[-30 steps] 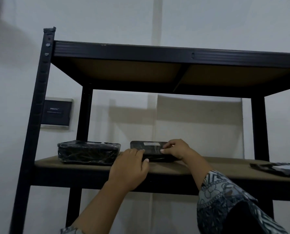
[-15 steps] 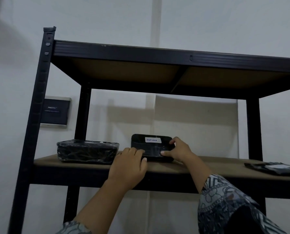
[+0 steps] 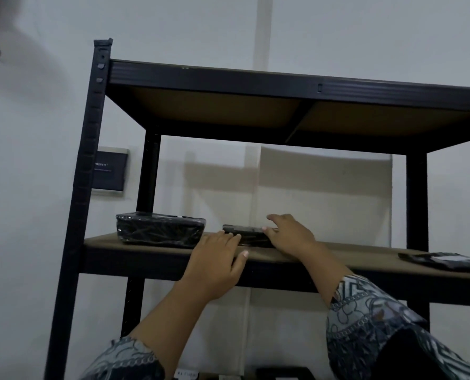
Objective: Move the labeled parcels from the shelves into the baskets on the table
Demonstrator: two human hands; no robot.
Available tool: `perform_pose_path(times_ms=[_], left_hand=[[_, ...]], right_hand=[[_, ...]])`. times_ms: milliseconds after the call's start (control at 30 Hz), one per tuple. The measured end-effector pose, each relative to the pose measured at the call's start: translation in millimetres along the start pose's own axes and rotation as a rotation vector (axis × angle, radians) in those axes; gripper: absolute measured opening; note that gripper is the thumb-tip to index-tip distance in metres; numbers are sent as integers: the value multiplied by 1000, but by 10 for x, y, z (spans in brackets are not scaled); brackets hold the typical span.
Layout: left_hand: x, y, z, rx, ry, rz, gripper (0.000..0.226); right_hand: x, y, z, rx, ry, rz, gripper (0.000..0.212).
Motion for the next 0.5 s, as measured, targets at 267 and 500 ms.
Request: perform_pose_path(times_ms=[267, 500], left_hand=[[37, -367, 369, -134, 136, -16, 58], [737, -853, 575, -195, -21, -124, 59]], right_hand=[[945, -31, 419, -164, -331, -9, 47], [1479, 177, 328, -27, -319, -196, 44]])
Point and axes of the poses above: each hand's wrist, its own z-axis away from the middle knuckle, its own y-axis out of the palm, x = y × z, the point moved 9 cm from there along -z, towards the middle knuckle, and after that the axes turned 1 degree about y, right-handed, at the moved point
